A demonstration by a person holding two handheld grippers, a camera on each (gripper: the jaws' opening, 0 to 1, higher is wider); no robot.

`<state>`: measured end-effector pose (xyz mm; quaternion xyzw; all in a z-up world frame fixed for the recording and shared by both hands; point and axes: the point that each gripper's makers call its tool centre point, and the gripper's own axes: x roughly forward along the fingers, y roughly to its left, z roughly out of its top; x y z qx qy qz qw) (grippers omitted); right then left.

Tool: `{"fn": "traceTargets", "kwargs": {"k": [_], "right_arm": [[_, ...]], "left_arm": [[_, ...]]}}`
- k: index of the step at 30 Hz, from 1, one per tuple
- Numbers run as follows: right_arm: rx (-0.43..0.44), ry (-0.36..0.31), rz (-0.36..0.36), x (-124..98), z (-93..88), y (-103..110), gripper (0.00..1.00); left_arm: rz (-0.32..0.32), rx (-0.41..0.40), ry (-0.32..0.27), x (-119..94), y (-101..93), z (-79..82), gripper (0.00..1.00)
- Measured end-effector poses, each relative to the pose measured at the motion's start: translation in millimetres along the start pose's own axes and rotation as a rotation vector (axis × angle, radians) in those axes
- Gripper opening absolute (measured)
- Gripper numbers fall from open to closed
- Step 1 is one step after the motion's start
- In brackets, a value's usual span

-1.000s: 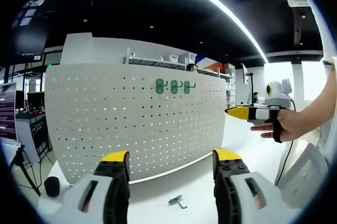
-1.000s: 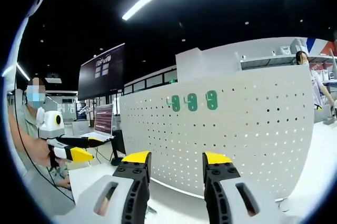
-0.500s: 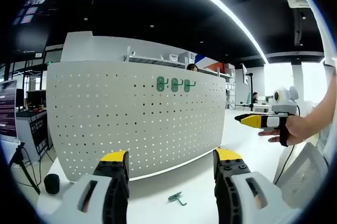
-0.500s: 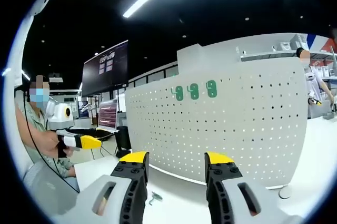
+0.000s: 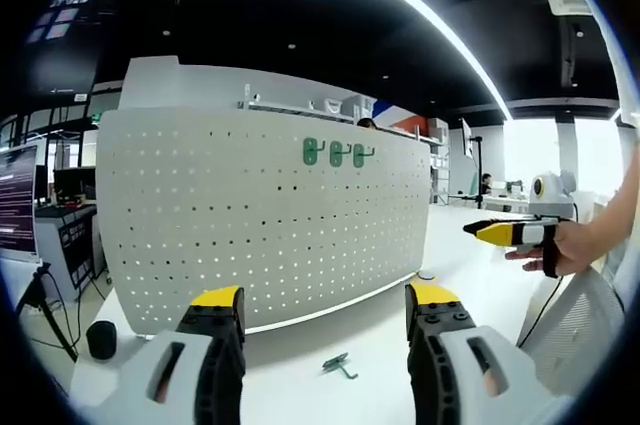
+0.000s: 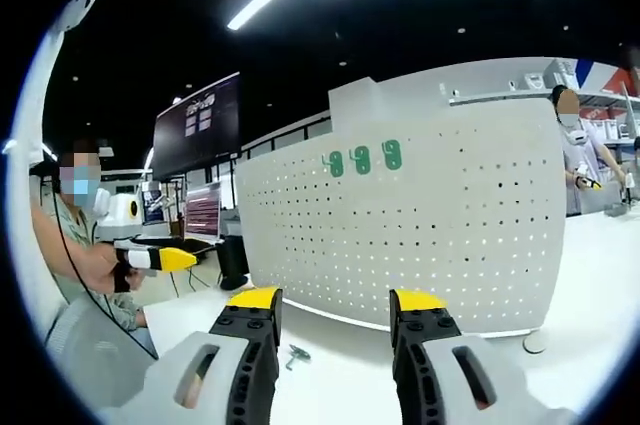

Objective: Insert the hook assembly into the mounting plate slot until the hook locks in place.

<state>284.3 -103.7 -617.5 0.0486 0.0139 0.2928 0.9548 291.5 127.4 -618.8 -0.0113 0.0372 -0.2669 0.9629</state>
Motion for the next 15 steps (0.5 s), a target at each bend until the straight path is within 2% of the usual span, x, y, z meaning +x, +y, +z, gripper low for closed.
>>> {"fn": "traceTargets", "kwargs": {"k": [5,12,15], "right_arm": [[0.004,0.002,-0.018,-7.3,-3.6,-1.0,0.41],[0.002,-0.004,-0.015,-4.7,-0.1,0.4,0.41],[0.005,-0.009,-0.014,-4.8,0.6,0.0,0.41]], "left_arm": [[0.001,0.003,0.007,-2.0,0.3,-2.0,0.67],[0.0,0.01,0.022,-1.8,0.6,-5.5,0.66],[-0.005,0.028,0.047,1.0,0.7,-7.0,0.65]]}}
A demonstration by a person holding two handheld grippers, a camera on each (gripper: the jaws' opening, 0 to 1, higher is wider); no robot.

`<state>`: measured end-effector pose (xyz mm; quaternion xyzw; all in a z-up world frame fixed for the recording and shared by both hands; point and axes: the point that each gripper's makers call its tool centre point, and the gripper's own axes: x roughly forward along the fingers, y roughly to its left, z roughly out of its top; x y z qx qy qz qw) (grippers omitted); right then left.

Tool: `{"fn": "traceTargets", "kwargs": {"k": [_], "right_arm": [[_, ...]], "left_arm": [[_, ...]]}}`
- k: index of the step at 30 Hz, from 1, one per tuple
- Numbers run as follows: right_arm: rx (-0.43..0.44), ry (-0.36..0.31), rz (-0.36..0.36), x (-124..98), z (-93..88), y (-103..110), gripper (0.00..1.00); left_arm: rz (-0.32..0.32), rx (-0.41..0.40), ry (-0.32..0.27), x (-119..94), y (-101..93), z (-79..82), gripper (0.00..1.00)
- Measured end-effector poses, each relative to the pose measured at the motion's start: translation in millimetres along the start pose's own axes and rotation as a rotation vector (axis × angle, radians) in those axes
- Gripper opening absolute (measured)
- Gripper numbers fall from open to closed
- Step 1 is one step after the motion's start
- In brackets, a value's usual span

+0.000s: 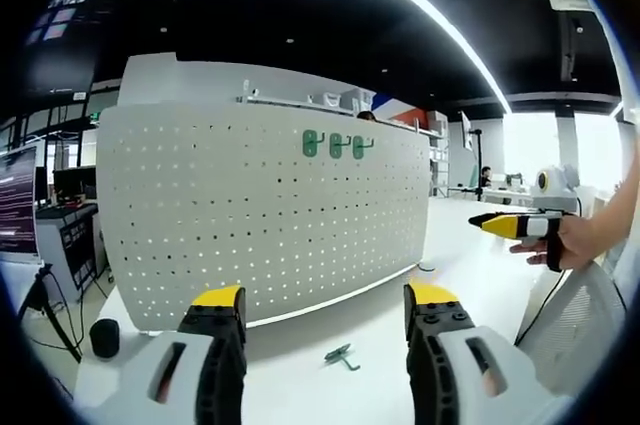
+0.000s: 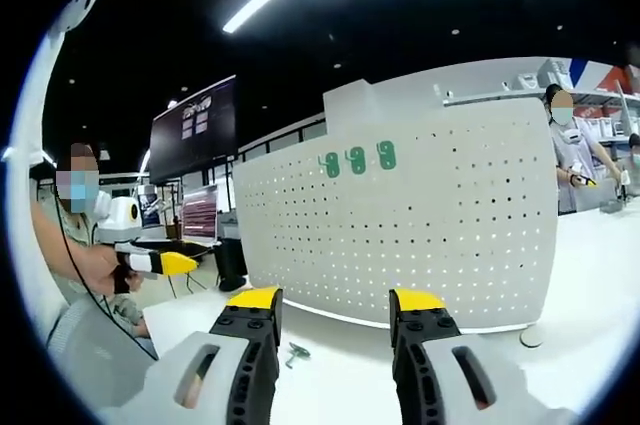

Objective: Insert the hook assembly into the mounting plate slot until the hook locks in place.

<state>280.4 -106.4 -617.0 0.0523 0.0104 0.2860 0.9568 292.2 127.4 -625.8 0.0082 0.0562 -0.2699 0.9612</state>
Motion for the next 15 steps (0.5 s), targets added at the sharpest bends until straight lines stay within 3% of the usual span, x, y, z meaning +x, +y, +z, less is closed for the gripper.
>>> {"fn": "traceTargets", "kwargs": {"k": [11,15], "right_arm": [[0.005,0.006,-0.001,0.1,-2.1,-1.0,0.4],[0.003,0.01,0.003,0.2,-3.0,0.3,0.4]], "left_arm": [[-0.056,0.053,0.103,16.5,3.1,-12.7,0.62],[-0.095,0.095,0.173,22.7,2.0,-22.5,0.61]]}}
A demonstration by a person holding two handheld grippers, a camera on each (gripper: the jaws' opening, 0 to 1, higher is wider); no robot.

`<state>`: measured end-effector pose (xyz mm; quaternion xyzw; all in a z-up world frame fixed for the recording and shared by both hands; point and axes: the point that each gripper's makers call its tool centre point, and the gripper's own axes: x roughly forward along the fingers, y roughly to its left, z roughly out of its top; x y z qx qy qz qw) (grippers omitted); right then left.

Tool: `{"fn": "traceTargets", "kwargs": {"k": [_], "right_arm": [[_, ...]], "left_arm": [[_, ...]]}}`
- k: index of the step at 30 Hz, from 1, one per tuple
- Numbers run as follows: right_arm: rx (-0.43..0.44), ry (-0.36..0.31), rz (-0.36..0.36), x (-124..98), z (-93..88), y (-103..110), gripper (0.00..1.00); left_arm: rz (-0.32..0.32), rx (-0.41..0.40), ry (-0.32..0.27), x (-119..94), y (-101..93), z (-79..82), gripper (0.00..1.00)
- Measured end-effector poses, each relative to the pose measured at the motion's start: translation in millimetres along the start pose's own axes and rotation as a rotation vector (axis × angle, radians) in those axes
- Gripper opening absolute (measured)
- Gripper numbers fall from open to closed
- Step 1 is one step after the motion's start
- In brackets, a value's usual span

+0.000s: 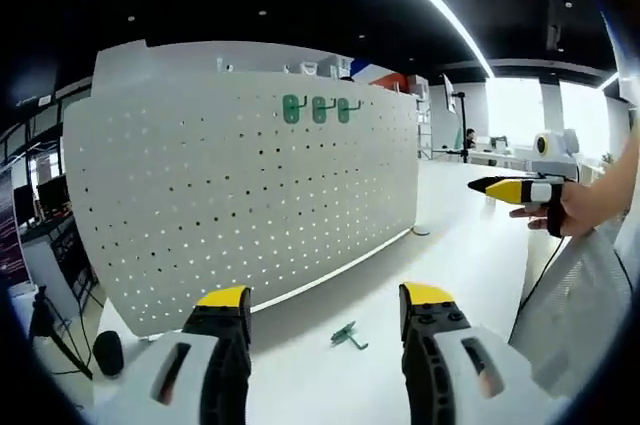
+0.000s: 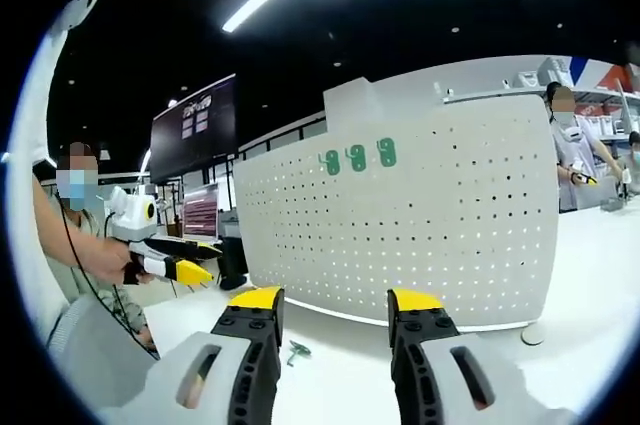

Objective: Insert the hook assembly into the mounting plate slot until the hook locks in place.

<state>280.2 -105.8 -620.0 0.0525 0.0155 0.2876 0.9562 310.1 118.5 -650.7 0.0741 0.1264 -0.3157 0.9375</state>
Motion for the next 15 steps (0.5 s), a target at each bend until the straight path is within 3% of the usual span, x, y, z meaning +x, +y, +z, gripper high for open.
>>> {"fn": "traceTargets", "kwargs": {"k": [2,10,15], "right_arm": [[0.002,0.002,-0.003,0.3,-0.4,-0.4,0.4],[0.017,0.009,-0.007,-0.5,-2.8,-3.2,0.39],[0.031,0.01,-0.002,-0.6,-2.7,-2.3,0.39]], "left_arm": [[-0.045,-0.028,0.022,4.5,-4.4,-2.3,0.59],[-0.108,0.045,0.113,19.6,-8.1,-13.3,0.57],[-0.197,0.1,0.177,27.7,-17.9,-22.9,0.55]]}}
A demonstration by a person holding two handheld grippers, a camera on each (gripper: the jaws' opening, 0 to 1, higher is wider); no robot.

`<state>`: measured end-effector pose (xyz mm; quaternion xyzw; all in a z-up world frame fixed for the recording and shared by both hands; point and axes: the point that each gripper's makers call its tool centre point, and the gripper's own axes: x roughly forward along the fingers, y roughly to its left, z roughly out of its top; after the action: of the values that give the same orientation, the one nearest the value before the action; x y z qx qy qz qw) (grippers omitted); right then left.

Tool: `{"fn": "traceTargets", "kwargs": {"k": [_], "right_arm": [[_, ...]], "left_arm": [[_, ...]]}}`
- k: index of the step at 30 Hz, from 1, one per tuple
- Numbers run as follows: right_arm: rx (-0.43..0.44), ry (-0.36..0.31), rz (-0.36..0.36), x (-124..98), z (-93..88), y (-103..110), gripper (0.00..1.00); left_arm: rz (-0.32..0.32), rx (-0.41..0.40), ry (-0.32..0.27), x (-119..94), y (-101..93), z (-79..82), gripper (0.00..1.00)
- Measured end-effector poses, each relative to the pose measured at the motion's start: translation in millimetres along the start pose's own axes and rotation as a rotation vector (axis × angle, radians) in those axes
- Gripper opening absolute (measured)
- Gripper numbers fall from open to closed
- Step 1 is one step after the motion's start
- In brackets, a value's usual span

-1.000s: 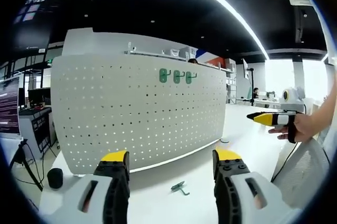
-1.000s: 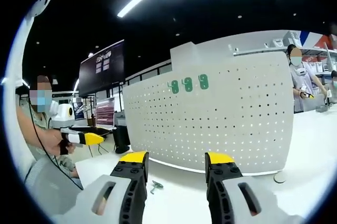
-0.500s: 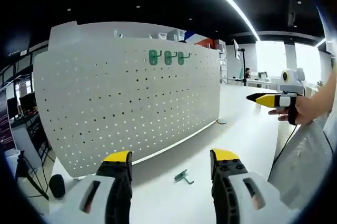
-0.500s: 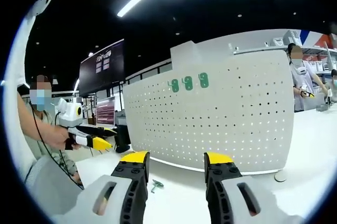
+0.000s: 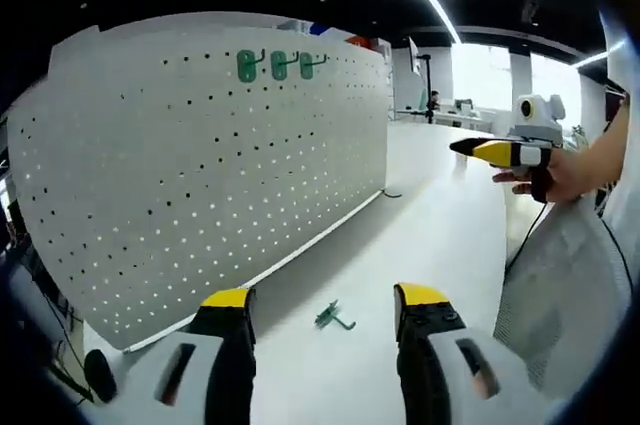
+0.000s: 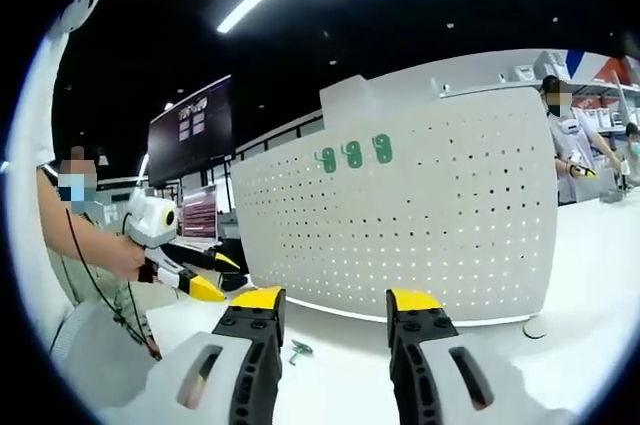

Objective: Insert the hook assembly into the mounting plate slot until the hook locks in place.

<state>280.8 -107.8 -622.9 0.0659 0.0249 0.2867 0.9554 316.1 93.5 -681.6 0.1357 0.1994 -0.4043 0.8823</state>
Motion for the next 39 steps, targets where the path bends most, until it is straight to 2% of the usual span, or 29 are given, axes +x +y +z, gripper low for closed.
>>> {"fn": "traceTargets", "kwargs": {"k": [4,7,17,24,39], "right_arm": [[0.001,0.001,0.007,0.1,-0.1,1.9,0.38],[0.002,0.002,0.007,-0.2,-0.8,1.2,0.38],[0.002,0.01,0.002,-0.1,-1.9,0.4,0.37],[0.009,0.012,-0.002,-0.5,-2.5,-1.2,0.37],[0.011,0.018,-0.008,-1.3,-3.6,-3.6,0.36]], "left_arm": [[-0.04,0.046,0.025,7.3,-3.4,-1.5,0.55],[-0.074,0.09,0.078,12.7,-5.4,-9.2,0.55],[-0.149,0.204,0.167,26.9,-6.1,-23.0,0.55],[-0.214,0.228,0.21,34.6,-9.4,-33.5,0.54],[-0.259,0.301,0.302,54.9,2.7,-51.8,0.52]]}}
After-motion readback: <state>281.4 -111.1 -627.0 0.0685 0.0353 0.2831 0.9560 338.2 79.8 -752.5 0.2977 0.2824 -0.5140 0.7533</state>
